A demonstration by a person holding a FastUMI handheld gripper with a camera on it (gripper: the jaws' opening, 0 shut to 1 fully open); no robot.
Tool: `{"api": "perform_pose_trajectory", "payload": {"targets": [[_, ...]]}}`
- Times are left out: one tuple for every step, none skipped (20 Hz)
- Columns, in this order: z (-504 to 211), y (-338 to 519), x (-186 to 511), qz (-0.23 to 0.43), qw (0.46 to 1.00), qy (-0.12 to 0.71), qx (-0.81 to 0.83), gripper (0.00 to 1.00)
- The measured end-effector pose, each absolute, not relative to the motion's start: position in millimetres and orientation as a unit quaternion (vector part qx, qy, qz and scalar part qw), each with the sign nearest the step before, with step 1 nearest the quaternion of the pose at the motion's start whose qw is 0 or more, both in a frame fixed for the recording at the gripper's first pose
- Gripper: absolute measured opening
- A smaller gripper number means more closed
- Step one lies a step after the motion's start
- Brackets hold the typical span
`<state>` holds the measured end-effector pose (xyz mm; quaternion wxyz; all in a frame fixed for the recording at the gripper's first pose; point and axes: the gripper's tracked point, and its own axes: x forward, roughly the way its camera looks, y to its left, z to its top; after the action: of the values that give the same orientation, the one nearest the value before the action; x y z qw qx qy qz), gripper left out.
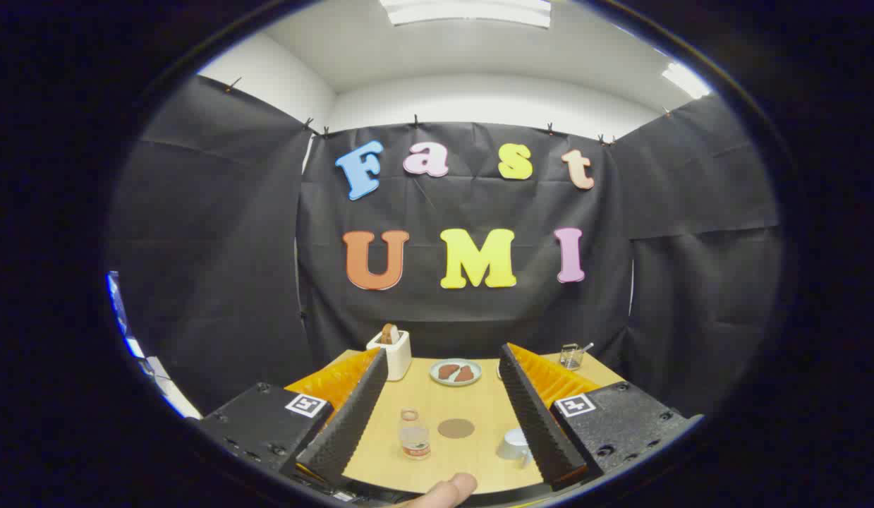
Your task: Take the bottle from table, then pour the juice into the cup, finally place the bottle on the coaster
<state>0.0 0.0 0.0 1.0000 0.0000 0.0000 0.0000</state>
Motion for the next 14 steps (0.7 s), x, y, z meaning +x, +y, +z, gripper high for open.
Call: {"api": "perform_pose_trajectory", "payload": {"targets": [[-2, 1, 1, 0.001, 1.0, -0.001, -0.001, 1.0], [-5, 4, 3, 0.005, 1.0, 0.003, -0.002, 1.0], [-11, 8, 5, 0.007, 1.0, 0.009, -0.002, 1.0], [-14, 9, 6, 0.009, 1.0, 0.014, -0.003, 1.0], [-16, 10, 7, 0.009, 1.0, 0.018, -0.005, 1.0], [-16, 11, 7, 0.008, 1.0, 0.021, -0.008, 1.0], [-15, 12, 7, 0.006, 1.0, 0.022, -0.013, 1.0], [-14, 11, 6, 0.002, 1.0, 0.022, -0.021, 1.0], [-13, 10, 6, -0.002, 0.999, 0.023, -0.027, 1.0], [-13, 7, 5, -0.009, 0.999, 0.025, -0.029, 1.0], [-15, 6, 4, -0.014, 0.999, 0.027, -0.027, 1.0], [-16, 4, 3, -0.018, 0.999, 0.028, -0.022, 1.0], [-16, 3, 2, -0.022, 0.999, 0.028, -0.017, 1.0], [-15, 1, 1, -0.024, 0.999, 0.026, -0.013, 1.0]]}}
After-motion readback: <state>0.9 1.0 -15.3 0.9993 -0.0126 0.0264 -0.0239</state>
